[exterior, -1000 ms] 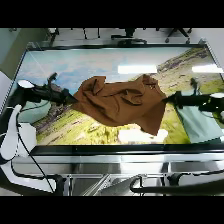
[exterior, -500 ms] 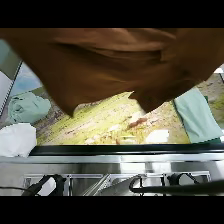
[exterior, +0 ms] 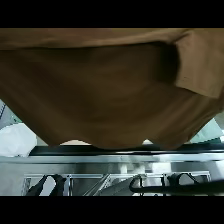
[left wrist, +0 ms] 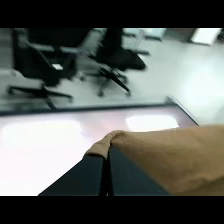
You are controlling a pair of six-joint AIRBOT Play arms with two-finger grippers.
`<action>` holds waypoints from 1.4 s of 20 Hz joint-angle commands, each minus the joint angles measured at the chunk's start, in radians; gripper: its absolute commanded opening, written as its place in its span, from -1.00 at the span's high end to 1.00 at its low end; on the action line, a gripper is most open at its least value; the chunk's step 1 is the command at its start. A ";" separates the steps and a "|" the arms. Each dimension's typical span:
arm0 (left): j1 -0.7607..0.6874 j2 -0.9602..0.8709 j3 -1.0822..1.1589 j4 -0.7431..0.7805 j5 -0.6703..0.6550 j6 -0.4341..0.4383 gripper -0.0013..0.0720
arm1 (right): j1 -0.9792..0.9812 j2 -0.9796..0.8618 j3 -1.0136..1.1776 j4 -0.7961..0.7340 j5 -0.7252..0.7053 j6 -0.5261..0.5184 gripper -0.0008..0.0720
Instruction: Fold the shirts.
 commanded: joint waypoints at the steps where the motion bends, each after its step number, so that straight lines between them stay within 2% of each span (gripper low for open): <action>1: -0.237 -0.159 -0.137 0.146 0.047 0.076 0.91 | 0.083 -0.067 -0.216 -0.052 0.023 -0.060 0.93; 3: -0.362 -0.313 -0.186 0.320 0.112 0.075 0.92 | 0.188 -0.139 -0.376 -0.184 -0.087 -0.078 0.93; 5: -0.427 -0.478 -0.201 0.410 0.158 0.071 0.92 | 0.271 -0.268 -0.470 -0.251 -0.188 -0.103 0.93; 10: -0.439 -0.865 -0.016 0.418 0.166 -0.002 0.92 | 0.340 -0.640 -0.408 -0.245 -0.314 -0.106 0.94; 14: -0.439 -1.043 0.198 0.460 0.138 -0.043 0.92 | 0.330 -0.783 -0.299 -0.246 -0.341 -0.106 0.94; 16: -0.439 -1.104 0.274 0.461 0.078 -0.048 0.92 | 0.325 -0.795 -0.285 -0.277 -0.335 -0.095 0.94; 19: -0.439 -1.140 0.288 0.481 0.050 -0.048 0.92 | 0.324 -0.794 -0.285 -0.458 -0.291 -0.008 0.94; 23: -0.439 -1.141 0.271 0.673 -0.036 -0.066 0.92 | 0.323 -0.789 -0.285 -0.620 -0.179 0.056 0.94; 25: -0.439 -1.141 0.271 0.706 -0.069 -0.061 0.92 | 0.325 -0.788 -0.285 -0.702 -0.150 0.099 0.94; 28: -0.445 -1.142 0.271 0.721 -0.067 -0.043 0.92 | 0.327 -0.788 -0.287 -0.719 -0.137 0.105 0.94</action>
